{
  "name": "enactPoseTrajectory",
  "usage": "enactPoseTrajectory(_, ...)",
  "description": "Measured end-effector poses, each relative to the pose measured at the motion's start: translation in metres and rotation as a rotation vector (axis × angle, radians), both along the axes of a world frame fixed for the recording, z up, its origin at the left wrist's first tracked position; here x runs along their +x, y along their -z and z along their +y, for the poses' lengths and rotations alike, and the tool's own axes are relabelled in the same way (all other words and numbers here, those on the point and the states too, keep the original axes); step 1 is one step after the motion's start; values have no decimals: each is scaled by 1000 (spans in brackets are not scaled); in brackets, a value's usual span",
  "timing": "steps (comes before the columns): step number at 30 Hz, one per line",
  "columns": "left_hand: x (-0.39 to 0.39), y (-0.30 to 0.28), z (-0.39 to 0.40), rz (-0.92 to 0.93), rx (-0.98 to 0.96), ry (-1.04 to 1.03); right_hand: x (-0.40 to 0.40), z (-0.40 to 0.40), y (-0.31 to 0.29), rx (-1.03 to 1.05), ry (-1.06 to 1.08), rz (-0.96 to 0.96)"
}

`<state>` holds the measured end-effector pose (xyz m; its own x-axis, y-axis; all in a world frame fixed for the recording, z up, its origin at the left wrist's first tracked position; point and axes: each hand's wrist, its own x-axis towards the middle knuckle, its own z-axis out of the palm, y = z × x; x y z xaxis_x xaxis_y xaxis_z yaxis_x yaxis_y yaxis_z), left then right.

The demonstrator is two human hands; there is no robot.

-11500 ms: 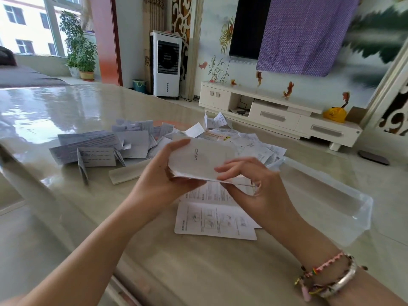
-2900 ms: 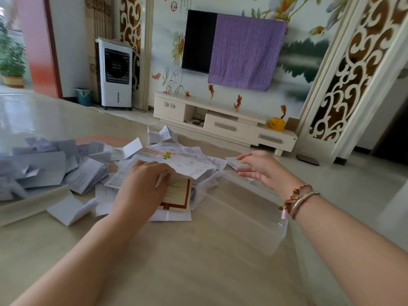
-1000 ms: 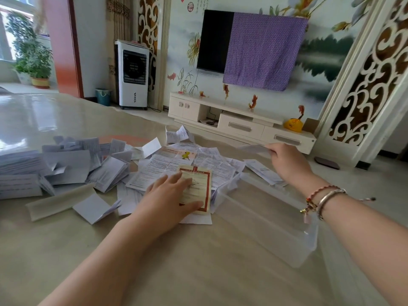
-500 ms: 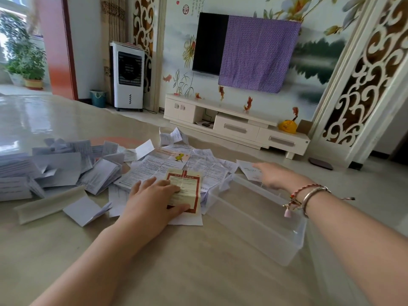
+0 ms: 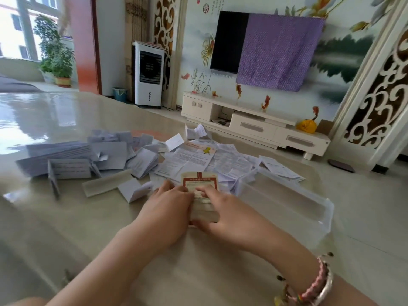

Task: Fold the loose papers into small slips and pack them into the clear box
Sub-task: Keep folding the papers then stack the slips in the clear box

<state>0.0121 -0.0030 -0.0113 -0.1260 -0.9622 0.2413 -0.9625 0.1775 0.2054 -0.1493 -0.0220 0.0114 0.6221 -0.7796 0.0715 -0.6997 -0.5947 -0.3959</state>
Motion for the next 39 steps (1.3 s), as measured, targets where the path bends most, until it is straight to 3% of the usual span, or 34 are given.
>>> enactPoseTrajectory(6, 14, 10, 4, 58, -3, 67, -18, -9, 20, 72, -88, -42)
enactPoseTrajectory(11, 16, 13, 5, 166, -1, 130, -20, -10, 20, -21, -69, -12)
enactPoseTrajectory(17, 19, 8, 15, 244, -7, 221, -21, -5, 14, -146, 5, -112)
enactPoseTrajectory(25, 19, 16, 18, 245, -27, 220, -31, 0, 4, 139, -47, -131)
enactPoseTrajectory(34, 14, 13, 14, 302, -129, 141, -37, -3, 4, 10, -5, -171)
enactPoseTrajectory(39, 11, 5, 18, 500, -142, 55, -33, -2, 6, 3, 29, -208)
